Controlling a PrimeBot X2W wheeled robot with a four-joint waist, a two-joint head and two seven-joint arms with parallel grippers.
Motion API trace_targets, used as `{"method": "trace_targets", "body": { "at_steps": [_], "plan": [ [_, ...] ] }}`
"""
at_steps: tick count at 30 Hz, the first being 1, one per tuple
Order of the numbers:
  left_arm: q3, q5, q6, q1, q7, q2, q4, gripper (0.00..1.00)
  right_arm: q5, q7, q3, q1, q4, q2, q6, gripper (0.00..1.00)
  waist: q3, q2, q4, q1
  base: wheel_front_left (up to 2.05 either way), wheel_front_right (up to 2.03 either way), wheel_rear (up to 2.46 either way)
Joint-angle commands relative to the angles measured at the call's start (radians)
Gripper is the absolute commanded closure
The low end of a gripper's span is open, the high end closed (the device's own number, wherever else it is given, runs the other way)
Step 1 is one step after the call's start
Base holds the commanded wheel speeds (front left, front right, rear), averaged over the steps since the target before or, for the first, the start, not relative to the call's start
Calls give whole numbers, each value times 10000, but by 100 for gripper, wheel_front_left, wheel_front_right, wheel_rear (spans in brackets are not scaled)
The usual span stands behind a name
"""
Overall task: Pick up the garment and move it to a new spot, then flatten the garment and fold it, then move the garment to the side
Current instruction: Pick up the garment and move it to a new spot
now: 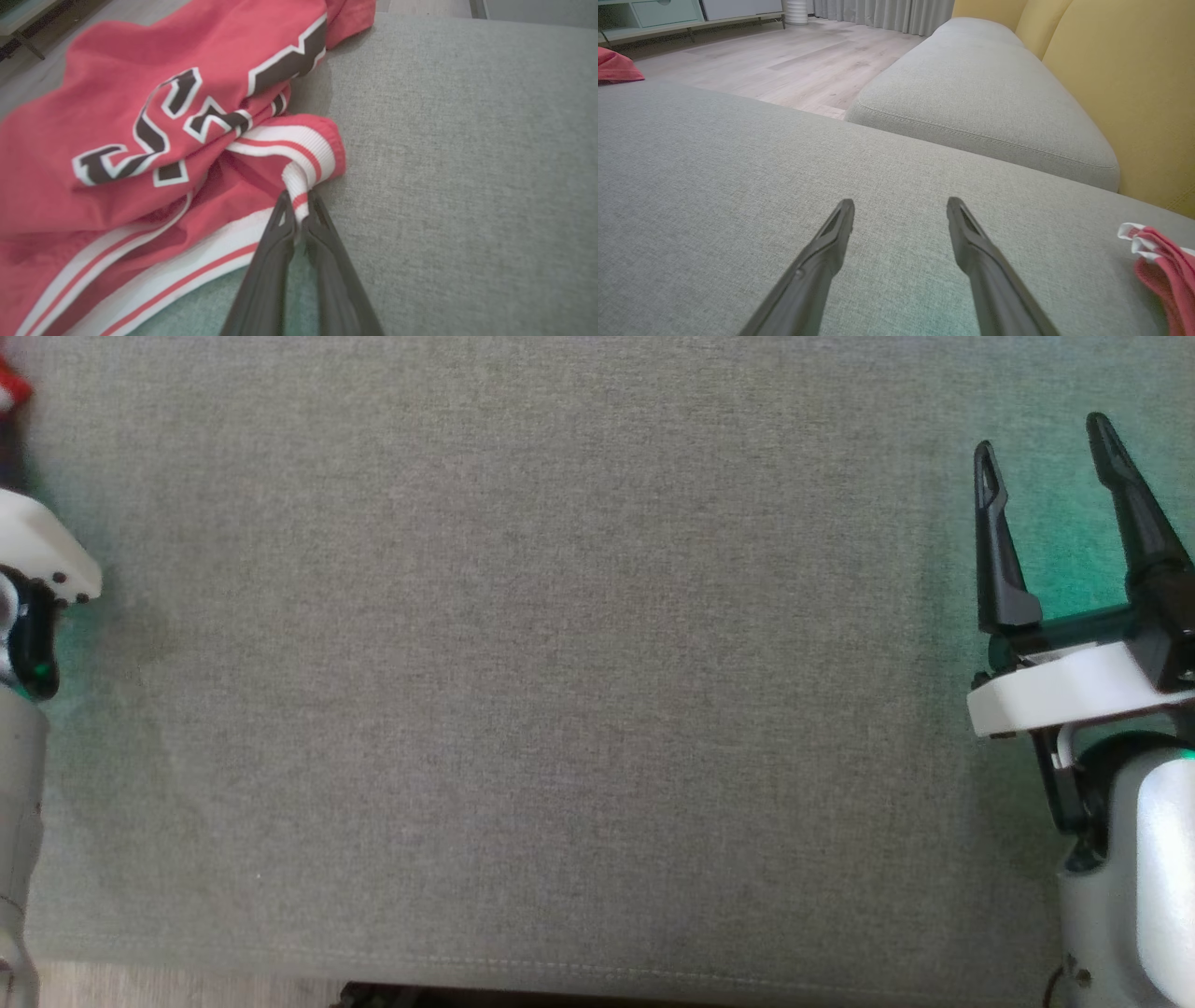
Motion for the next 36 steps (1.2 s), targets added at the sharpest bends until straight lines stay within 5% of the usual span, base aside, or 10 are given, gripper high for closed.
{"method": "trace_targets", "body": {
  "at_steps": [1, 12, 22, 31, 36],
  "plan": [
    [257, 30, -1, -259, -191, 665, -8, 100, 12, -74, 224, -145, -306, 42, 35, 0, -30, 0, -35, 0, 0, 0, 0],
    [-135, 573, -95, -694, -1332, 1057, 384, 100, 155, -460, 119, -191, 269, 163, 35, 0, -779, 0, -168, 0, 0, 0, 0],
    [-1275, 1496, -509, -1560, -1077, 1780, -472, 100, 1066, -1428, -186, 310, 2004, 259, 35, 0, -3470, 0, -742, 0, 0, 0, 0],
    [-2611, 1452, -676, -1782, 113, 1322, -2571, 100, 1890, -2129, -526, 1498, 3347, 262, 35, 0, -5842, 0, -1259, 0, 0, 0, 0],
    [-3416, 889, -686, -1943, 777, 879, -4161, 100, 2132, -2386, -603, 1935, 3705, 263, 35, 0, -6306, 0, -1571, 0, 0, 0, 0]
  ]
}}
